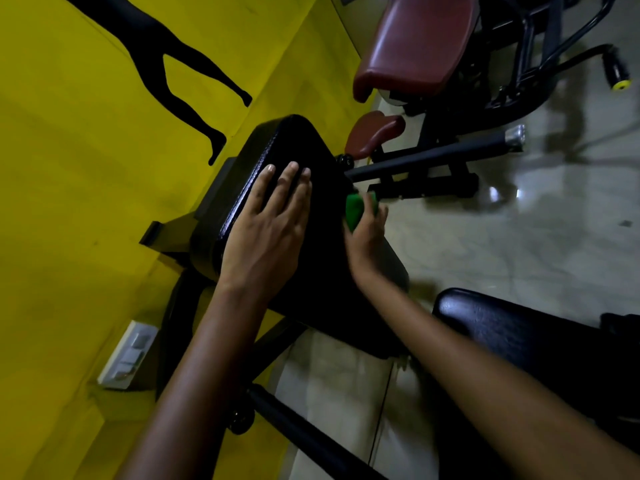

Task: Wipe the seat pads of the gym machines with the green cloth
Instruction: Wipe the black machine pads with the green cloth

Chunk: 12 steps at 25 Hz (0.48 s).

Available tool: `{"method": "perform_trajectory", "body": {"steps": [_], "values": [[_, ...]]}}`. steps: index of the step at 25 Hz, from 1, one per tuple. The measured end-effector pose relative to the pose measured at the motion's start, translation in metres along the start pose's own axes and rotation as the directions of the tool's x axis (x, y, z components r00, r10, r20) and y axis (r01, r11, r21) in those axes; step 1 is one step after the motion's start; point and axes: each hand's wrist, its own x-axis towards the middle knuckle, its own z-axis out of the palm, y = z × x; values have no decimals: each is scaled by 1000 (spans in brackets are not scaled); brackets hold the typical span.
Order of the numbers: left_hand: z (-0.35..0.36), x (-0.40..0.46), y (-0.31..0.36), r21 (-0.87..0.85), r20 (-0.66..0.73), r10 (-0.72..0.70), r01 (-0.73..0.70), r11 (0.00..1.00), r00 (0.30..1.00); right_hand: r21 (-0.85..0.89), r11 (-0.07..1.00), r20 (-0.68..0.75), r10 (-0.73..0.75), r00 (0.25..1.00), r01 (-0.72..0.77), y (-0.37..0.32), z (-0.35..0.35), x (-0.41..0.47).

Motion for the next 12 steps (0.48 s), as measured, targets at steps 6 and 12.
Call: {"method": "perform_trajectory", "body": {"steps": [6,12], "values": [[2,1,3,-30,-8,-15,15,999,1000,26,1000,-44,-1,999,2,-5,-3,18],[5,7,8,16,-19,-1,2,1000,1000,1,999,-23,36,999,-36,31,-1,12]]}}
